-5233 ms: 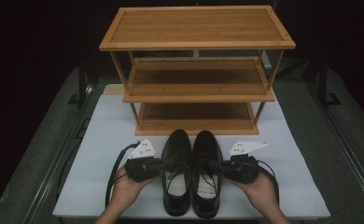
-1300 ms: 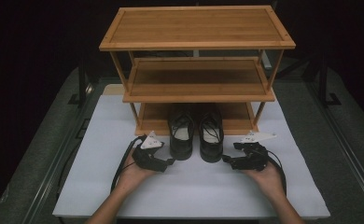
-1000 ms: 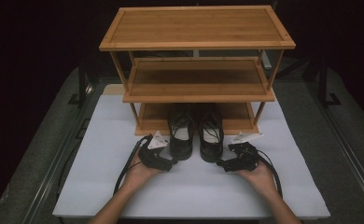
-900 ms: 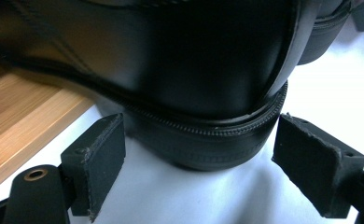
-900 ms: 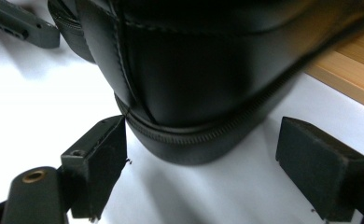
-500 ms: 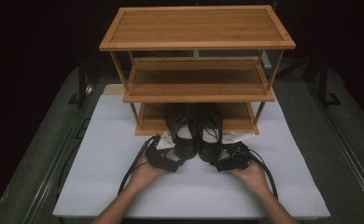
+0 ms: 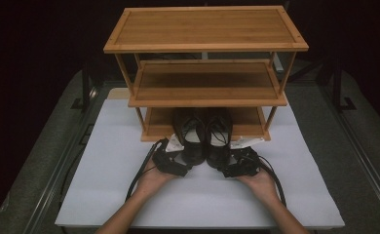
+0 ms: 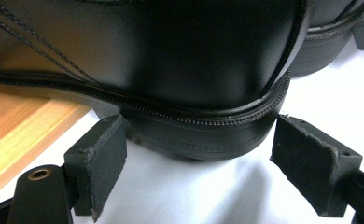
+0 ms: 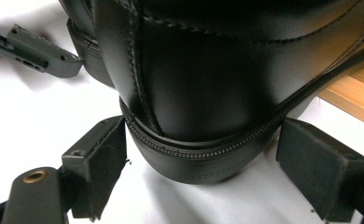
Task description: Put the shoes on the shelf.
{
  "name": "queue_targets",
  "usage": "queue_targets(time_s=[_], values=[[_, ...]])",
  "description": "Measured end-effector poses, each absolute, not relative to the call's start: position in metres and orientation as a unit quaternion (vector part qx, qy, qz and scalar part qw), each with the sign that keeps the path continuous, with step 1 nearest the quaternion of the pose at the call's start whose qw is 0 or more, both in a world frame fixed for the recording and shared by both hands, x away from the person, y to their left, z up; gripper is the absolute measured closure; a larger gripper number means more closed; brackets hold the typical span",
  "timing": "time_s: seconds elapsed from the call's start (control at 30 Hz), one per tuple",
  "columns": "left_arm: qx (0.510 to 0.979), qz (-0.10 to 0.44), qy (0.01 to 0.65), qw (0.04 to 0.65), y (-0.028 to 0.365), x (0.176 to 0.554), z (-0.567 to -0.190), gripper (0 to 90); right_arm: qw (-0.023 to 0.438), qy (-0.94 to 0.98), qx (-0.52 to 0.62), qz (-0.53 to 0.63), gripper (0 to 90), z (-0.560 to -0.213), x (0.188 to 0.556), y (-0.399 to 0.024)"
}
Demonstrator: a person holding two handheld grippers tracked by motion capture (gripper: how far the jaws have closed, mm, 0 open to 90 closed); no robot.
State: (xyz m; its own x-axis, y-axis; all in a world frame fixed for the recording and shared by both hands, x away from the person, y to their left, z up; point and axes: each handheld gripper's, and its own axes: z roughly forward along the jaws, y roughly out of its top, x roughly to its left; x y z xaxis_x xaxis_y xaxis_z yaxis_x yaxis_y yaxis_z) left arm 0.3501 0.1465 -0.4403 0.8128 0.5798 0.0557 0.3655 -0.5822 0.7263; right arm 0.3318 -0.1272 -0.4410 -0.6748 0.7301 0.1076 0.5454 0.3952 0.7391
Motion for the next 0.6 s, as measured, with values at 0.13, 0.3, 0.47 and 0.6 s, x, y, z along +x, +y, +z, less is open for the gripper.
queue_targets(time_s=[0.13, 0.3, 0.47, 0.6], values=[[0.873, 0.137, 0.274, 0.379, 0.147, 0.354, -0.433, 17.4, 0.107, 0.824, 0.388, 0.399, 16.2, -0.434, 0.335, -0.129], [0.868, 0.133, 0.279, 0.390, 0.150, 0.359, -0.430, 16.8, 0.104, 0.817, 0.387, 0.413, 16.2, -0.428, 0.340, -0.131], [0.868, 0.134, 0.285, 0.383, 0.149, 0.371, -0.431, 15.1, 0.105, 0.816, 0.390, 0.414, 16.2, -0.426, 0.349, -0.129], [0.863, 0.127, 0.291, 0.393, 0.151, 0.380, -0.432, 14.8, 0.110, 0.813, 0.389, 0.420, 16.2, -0.424, 0.357, -0.128]])
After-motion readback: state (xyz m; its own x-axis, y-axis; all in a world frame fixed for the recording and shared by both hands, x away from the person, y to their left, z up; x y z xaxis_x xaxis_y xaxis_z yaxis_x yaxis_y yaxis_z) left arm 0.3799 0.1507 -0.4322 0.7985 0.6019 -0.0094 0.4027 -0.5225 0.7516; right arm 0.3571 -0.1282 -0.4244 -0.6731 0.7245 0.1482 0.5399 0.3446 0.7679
